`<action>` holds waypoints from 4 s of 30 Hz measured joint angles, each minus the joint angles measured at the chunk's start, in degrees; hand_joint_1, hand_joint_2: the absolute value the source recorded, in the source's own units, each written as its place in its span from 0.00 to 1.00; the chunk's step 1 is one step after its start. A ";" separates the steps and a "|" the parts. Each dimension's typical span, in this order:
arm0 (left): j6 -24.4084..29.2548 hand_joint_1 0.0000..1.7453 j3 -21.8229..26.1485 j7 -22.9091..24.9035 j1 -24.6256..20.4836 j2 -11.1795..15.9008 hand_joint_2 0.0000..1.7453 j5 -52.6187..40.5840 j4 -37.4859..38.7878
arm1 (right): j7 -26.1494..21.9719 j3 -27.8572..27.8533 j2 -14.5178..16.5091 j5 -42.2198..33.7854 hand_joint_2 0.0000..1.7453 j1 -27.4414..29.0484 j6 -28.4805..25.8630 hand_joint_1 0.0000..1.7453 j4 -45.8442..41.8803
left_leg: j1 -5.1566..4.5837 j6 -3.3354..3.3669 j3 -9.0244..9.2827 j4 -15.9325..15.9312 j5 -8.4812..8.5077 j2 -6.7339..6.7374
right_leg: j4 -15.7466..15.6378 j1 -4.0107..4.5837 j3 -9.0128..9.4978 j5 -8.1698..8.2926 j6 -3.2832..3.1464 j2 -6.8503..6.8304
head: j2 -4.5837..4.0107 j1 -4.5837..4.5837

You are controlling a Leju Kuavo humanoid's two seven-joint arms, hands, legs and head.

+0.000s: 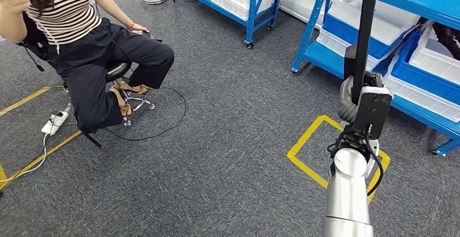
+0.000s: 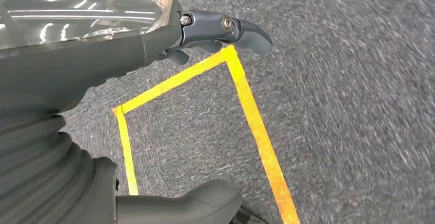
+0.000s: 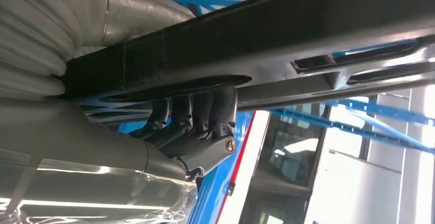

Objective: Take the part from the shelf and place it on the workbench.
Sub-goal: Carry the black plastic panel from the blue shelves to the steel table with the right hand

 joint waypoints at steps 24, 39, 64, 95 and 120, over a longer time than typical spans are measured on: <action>-0.51 0.00 0.01 -0.07 0.17 0.49 1.00 -0.12 -0.03 | 1.19 -2.03 0.76 2.67 1.00 0.19 1.50 1.00 -0.10 | -0.31 -1.27 -3.44 7.03 -2.21 0.37 | -0.21 0.17 -1.12 1.82 -2.59 0.74 | 0.00 -0.06; -0.89 0.00 0.00 0.74 0.07 0.34 1.00 -1.27 -0.03 | 1.20 -3.27 0.65 2.73 1.00 0.90 2.21 1.00 0.15 | -0.29 1.15 0.11 -0.40 0.67 -5.69 | 9.32 -0.41 -5.69 -2.18 0.61 5.01 | 0.00 0.46; 0.08 0.00 -0.02 1.34 -0.09 0.43 1.00 -2.10 -0.01 | 0.15 -3.23 0.85 3.00 1.00 -1.36 3.46 1.00 3.06 | -0.99 2.03 0.77 -0.85 0.50 -0.97 | 9.15 0.85 -5.16 -3.28 -1.93 2.88 | 0.00 0.11; 0.09 0.00 0.01 1.66 0.01 0.46 1.00 -1.90 -0.01 | 1.78 -0.79 2.42 0.90 1.00 -5.94 4.17 1.00 0.09 | -1.23 2.13 0.84 -0.67 0.44 -1.24 | 9.34 0.91 -5.50 -2.99 -1.80 2.75 | 0.00 -0.09; 2.30 0.00 0.46 6.69 0.11 0.86 1.00 -3.67 0.04 | 4.40 7.66 6.67 -1.90 1.00 -13.36 5.10 1.00 -4.26 | -2.31 1.19 0.01 0.56 -0.37 3.13 | 0.92 1.31 -2.32 1.63 -2.50 -1.22 | 0.00 -0.64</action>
